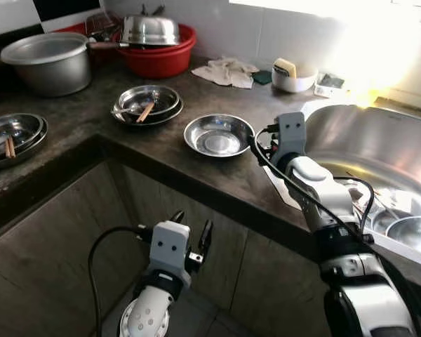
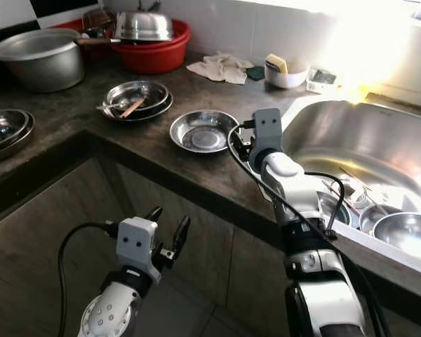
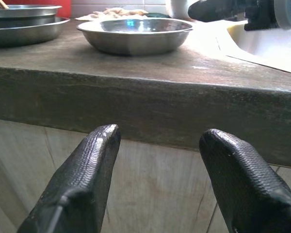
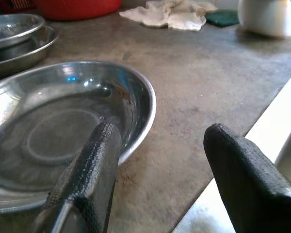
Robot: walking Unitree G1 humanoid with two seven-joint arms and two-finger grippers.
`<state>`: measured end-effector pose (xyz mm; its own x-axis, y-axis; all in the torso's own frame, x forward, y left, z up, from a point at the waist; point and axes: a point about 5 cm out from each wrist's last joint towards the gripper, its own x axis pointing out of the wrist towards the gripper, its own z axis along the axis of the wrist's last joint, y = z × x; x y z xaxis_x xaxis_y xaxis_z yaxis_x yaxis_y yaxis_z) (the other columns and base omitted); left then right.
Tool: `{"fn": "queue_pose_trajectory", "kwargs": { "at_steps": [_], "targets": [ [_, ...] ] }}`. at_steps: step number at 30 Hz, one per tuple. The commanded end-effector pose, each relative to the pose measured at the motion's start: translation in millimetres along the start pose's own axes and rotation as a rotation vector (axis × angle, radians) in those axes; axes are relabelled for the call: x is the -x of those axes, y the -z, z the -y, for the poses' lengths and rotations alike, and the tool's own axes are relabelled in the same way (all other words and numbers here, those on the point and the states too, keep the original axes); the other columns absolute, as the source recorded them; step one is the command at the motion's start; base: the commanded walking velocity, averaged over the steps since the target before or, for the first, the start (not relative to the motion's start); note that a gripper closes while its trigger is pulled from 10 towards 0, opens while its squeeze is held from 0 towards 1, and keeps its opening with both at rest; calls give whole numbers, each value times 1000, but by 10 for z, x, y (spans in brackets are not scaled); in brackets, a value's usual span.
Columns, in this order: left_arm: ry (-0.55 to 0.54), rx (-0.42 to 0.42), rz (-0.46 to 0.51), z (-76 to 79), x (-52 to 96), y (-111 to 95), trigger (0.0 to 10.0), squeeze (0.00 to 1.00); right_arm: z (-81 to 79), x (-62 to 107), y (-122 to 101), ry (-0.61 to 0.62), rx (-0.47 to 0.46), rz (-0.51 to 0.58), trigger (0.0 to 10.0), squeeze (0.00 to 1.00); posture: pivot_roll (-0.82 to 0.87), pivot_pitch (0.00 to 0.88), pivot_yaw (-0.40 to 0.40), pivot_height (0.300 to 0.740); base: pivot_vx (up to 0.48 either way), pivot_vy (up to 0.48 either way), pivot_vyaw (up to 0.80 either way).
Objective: Kitchen organization
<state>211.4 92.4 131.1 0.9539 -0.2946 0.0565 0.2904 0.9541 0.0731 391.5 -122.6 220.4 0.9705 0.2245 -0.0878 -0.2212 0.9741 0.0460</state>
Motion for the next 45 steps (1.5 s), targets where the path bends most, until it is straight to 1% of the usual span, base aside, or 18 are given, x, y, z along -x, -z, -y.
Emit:
{"fn": "queue_pose_trajectory", "kwargs": {
  "at_steps": [1, 3, 4, 5, 6, 10, 11, 13, 15, 18, 23, 27, 28, 29, 30, 36, 42, 45],
  "targets": [
    [-3, -7, 4, 12, 12, -30, 10000, 0, -17, -45, -79, 1, 4, 5, 10000, 0, 74, 110, -64, 740, 0, 0, 0],
    [-2, -3, 0, 16, 15, -28, 10000, 0, -66, -98, -137, -17, -24, 14, 10000, 0, 74, 113, -64, 740, 0, 0, 0],
    [-1, -2, -2, 17, 16, -27, 10000, 0, -80, -110, -152, -23, -28, 16, 10000, 94, 73, 116, -65, 740, 0, 0, 0],
    [-1, -1, -3, 17, 16, -26, 10000, 0, -87, -117, -159, -26, -28, 16, 10000, 94, 73, 116, -65, 740, 0, 0, 0],
    [0, -1, -3, 18, 16, -27, 10000, 0, -98, -127, -154, -34, -11, 7, 10000, 1000, 72, 118, -64, 740, 0, 0, 0],
    [-1, 0, -4, 19, 10, -28, 10000, 0, -105, -170, -120, -3, 50, -40, 10000, 1000, 74, 121, -64, 740, 0, 0, 0],
    [0, 0, -6, 20, 10, -26, 10000, 0, -102, -185, -110, 9, 61, -57, 10000, 0, 74, 120, -63, 740, 0, 0, 0],
    [0, 0, -6, 22, 7, -29, 10000, 0, -96, -208, -119, 22, 60, -64, 10000, 0, 73, 121, -67, 740, 0, 0, 0],
    [0, 0, -8, 19, 4, -29, 10000, 0, -76, -231, -125, 64, 91, -82, 10000, 0, 77, 123, -68, 740, 0, 0, 0],
    [-2, 1, -7, 17, 6, -32, 10000, 0, -116, -250, -144, 33, 48, -100, 10000, 0, 75, 125, -67, 740, 0, 0, 0],
    [-3, 1, -8, 11, 3, -35, 10000, 0, -209, -281, -105, -38, -4, -209, 10000, 0, 69, 127, -66, 740, 0, 0, 0],
    [-2, 1, -11, 14, -2, -29, 10000, 0, -233, -284, -73, -40, -42, -272, 10000, 0, 67, 129, -65, 740, 0, 0, 0],
    [-1, 1, -10, 15, -4, -30, 10000, 0, -226, -284, -67, -33, -36, -283, 3373, 0, 68, 129, -65, 740, 0, 0, 0],
    [-1, 1, -9, 14, -6, -30, 10000, 0, -213, -285, -65, -23, -30, -286, 3373, 0, 68, 129, -65, 740, 0, 0, 0],
    [-2, 2, -10, 13, -5, -29, 10000, 0, -197, -286, -61, -12, -21, -289, 0, 0, 67, 129, -63, 740, 0, 0, 0],
    [-4, 5, -10, 14, -8, -26, 10000, 0, -105, -284, -52, 49, -61, -294, 0, 0, 68, 130, -65, 740, 0, 0, 0],
    [-5, 6, -10, 13, -15, -22, 10000, 0, -20, -274, -64, 97, -192, -280, 0, 0, 68, 126, -65, 740, 0, 0, 0],
    [-6, 8, -10, 10, -20, -19, 10000, 0, 52, -255, -21, 131, -284, -283, 0, 0, 68, 125, -65, 740, 0, 0, 0]
  ]
}}
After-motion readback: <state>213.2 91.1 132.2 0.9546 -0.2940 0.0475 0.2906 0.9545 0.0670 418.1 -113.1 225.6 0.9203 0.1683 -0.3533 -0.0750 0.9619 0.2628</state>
